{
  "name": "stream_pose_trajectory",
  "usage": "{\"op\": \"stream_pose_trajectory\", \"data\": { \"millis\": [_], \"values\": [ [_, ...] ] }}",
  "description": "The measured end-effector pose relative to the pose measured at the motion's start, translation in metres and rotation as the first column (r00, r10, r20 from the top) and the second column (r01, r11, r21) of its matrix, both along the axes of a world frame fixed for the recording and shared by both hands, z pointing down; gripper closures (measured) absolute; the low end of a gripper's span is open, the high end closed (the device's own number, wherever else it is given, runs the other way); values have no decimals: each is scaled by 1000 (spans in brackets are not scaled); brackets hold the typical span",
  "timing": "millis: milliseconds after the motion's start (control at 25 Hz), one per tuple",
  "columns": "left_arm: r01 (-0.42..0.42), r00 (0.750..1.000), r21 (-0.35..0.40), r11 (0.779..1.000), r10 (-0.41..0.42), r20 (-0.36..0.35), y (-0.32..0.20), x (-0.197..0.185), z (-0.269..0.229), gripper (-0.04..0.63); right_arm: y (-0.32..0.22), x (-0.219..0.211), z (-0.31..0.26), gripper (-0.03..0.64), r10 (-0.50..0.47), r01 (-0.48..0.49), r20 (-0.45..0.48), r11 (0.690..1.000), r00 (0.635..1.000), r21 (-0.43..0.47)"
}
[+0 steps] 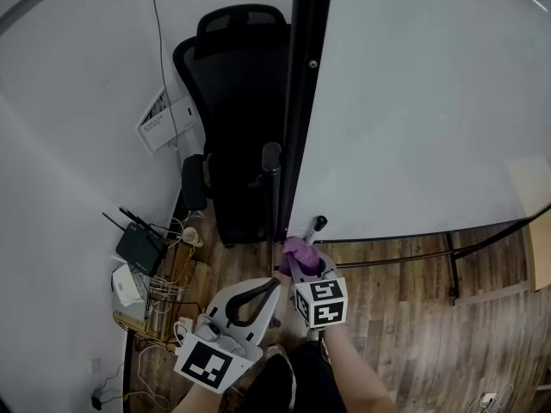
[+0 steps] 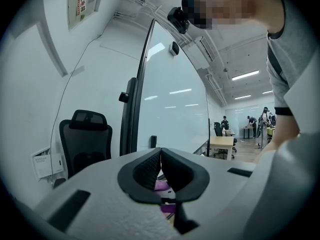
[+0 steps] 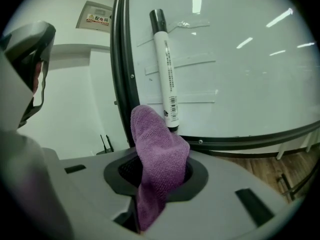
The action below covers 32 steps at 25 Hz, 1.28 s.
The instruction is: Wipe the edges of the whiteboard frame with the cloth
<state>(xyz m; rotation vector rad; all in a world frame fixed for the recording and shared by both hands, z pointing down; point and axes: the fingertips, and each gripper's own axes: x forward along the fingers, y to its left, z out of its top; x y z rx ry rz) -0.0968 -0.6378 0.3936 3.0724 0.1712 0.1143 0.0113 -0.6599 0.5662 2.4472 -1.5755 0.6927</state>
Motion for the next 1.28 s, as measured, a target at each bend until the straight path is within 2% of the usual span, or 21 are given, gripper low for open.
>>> {"op": "stream_pose_trajectory", "data": {
  "millis": [640, 1000, 1280],
  "values": [
    [-1, 1000, 15, 1000, 1, 30, 34, 29, 6, 578, 42, 32, 1, 528, 15, -15, -37, 1000, 999, 4],
    [-1, 1000, 17, 1000, 1, 24, 78, 59, 2, 578, 91, 71, -3, 529, 67, -67, -10, 998, 998, 20],
    [1, 1000, 4, 1000, -1, 24, 106, 77, 1, 578, 127, 100, -3, 529, 92, -93, -30, 996, 995, -3]
  ]
}}
